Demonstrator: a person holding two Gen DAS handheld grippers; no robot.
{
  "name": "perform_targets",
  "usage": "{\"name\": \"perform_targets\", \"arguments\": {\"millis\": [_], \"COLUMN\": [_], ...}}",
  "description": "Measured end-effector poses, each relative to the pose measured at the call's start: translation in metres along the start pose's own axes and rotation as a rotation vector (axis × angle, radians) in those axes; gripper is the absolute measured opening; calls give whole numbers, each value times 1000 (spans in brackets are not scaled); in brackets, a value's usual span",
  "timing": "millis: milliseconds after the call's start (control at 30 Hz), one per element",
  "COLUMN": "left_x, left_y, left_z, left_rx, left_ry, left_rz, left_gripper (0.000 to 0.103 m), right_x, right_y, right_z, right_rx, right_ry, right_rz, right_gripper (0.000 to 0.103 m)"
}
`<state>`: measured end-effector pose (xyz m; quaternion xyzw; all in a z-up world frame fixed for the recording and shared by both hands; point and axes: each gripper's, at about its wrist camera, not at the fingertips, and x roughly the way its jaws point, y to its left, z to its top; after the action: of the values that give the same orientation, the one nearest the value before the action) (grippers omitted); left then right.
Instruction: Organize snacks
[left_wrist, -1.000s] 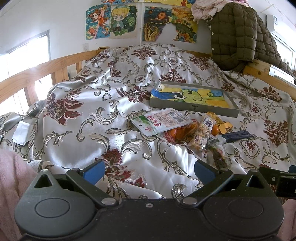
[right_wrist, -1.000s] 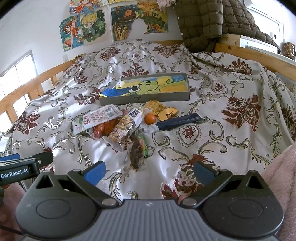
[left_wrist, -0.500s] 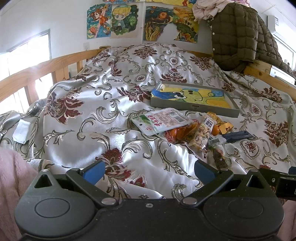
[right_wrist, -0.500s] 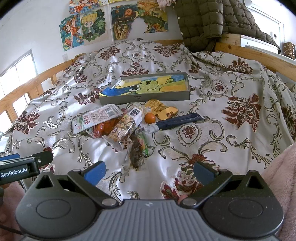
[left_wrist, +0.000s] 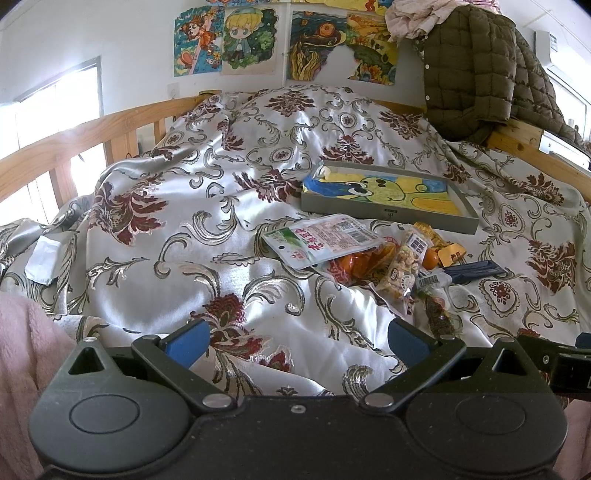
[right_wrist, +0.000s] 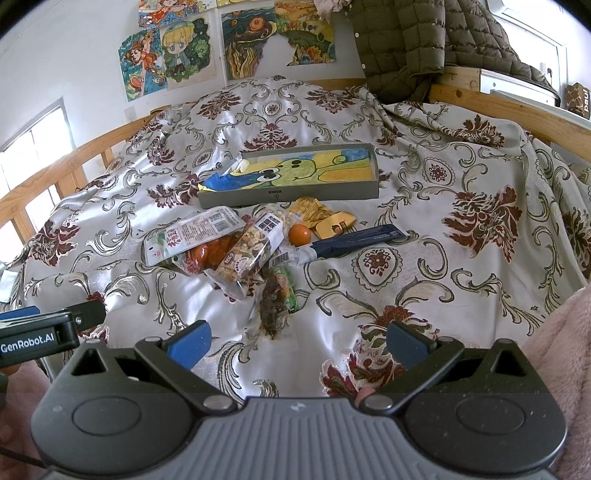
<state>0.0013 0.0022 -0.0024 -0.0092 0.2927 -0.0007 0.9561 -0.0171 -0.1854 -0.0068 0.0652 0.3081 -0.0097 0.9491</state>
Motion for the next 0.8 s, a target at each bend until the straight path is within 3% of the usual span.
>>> {"name": "perform_targets", "arguments": {"millis": [800], "left_x": [9], "left_y": [5], "left_z": [-5], "left_rx": [1], "left_ry": [27], "left_rz": [1], "left_gripper": [102], "right_x": [5], "right_y": [2], "right_z": [-5], "right_rx": [-9], "right_ry": [22], "right_rz": [-12], "right_gripper": [103]}}
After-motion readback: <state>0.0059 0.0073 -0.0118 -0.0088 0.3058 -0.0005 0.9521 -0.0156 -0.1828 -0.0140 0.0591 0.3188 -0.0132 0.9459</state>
